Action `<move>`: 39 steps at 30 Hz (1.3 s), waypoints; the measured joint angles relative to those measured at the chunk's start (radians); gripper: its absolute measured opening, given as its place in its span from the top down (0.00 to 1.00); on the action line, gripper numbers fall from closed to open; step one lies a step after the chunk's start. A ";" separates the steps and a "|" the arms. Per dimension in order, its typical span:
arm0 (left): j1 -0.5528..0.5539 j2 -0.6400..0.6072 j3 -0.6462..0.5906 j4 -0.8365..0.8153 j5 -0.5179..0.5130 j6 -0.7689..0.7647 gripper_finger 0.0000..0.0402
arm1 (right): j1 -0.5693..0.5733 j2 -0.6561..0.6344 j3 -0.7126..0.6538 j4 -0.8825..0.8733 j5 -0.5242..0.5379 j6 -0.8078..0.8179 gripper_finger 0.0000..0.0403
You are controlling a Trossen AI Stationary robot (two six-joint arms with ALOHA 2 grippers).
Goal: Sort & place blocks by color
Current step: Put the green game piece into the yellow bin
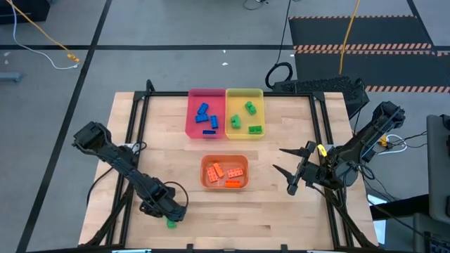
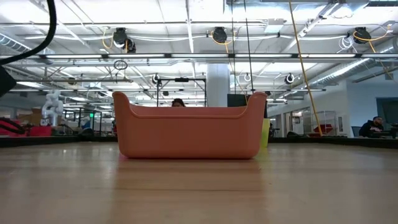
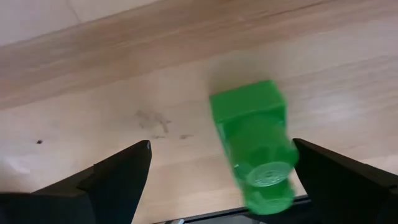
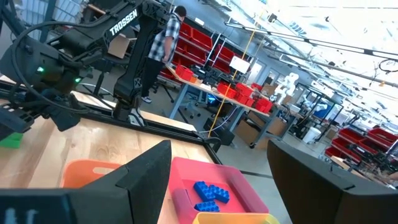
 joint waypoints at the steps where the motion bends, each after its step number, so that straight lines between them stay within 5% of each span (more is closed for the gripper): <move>1: 0.001 0.000 0.000 0.000 -0.001 0.000 0.04 | 0.000 0.000 0.000 0.000 0.000 -0.001 0.36; 7: 0.001 0.000 0.000 -0.036 -0.011 0.036 0.15 | 0.000 0.000 0.000 0.000 0.000 -0.001 0.36; 21: 0.067 0.000 0.002 -0.065 0.040 0.222 0.69 | 0.000 0.000 0.000 0.004 0.000 -0.001 0.36; 31: 0.219 -0.024 0.078 -0.090 0.105 0.481 0.66 | 0.000 0.000 0.000 0.004 0.000 -0.001 0.36; 39: 0.320 -0.050 0.261 -0.323 -0.010 0.785 0.68 | -0.008 0.000 0.000 0.004 0.000 -0.005 0.36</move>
